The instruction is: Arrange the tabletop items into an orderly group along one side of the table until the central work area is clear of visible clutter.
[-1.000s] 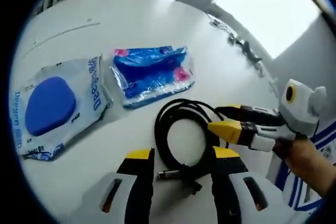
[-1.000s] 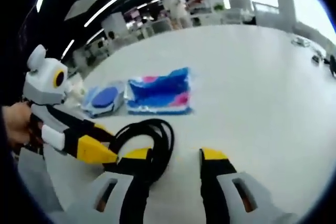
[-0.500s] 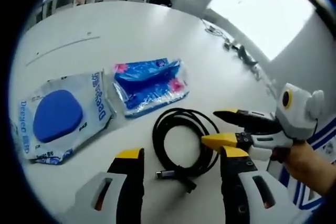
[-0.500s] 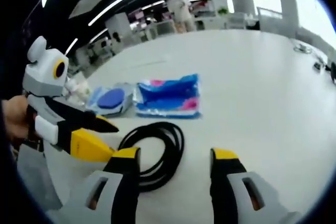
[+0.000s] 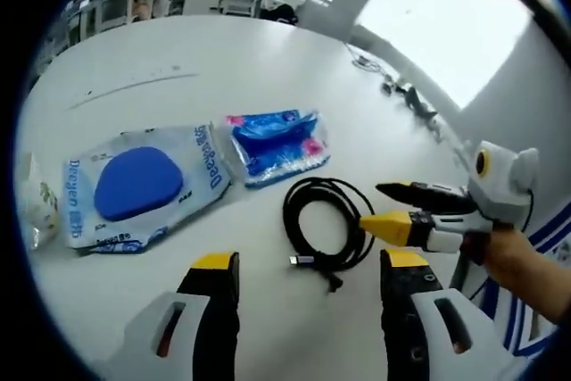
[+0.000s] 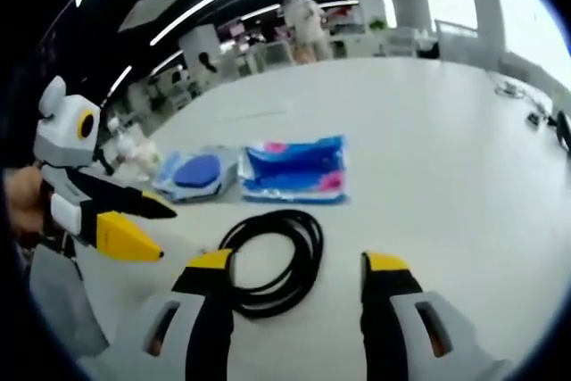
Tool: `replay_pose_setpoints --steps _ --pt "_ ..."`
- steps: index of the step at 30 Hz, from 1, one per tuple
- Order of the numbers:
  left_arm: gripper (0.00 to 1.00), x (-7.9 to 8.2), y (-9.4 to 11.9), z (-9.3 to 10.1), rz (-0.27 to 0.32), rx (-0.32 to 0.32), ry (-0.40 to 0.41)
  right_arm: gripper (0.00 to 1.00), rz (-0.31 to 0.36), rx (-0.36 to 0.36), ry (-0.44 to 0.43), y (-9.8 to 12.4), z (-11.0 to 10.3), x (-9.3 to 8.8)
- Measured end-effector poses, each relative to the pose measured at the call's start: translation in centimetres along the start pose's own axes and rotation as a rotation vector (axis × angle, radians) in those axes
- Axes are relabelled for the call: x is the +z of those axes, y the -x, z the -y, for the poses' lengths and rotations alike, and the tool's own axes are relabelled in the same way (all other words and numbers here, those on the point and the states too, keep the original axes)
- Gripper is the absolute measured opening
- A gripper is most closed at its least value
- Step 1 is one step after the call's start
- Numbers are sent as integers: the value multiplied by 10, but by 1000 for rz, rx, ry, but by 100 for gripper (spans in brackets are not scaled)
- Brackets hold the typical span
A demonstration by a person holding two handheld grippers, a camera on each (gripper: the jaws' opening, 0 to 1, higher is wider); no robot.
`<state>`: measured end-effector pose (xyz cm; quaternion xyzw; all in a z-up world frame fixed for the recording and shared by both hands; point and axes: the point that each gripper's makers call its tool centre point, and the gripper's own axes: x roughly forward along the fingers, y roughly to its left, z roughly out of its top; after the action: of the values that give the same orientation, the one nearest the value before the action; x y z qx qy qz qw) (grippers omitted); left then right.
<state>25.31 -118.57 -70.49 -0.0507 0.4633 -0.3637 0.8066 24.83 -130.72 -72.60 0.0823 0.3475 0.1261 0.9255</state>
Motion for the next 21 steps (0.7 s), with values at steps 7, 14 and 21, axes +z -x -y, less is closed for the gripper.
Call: replay_pose_setpoints --steps 7,14,21 --pt "72 0 25 -12 29 24 4 56 -5 8 2 6 -28 -2" --pt "78 4 58 -25 77 41 17 61 -20 15 5 13 -46 -6" --pt "83 -11 94 -46 102 59 29 66 -22 27 7 22 -68 -4"
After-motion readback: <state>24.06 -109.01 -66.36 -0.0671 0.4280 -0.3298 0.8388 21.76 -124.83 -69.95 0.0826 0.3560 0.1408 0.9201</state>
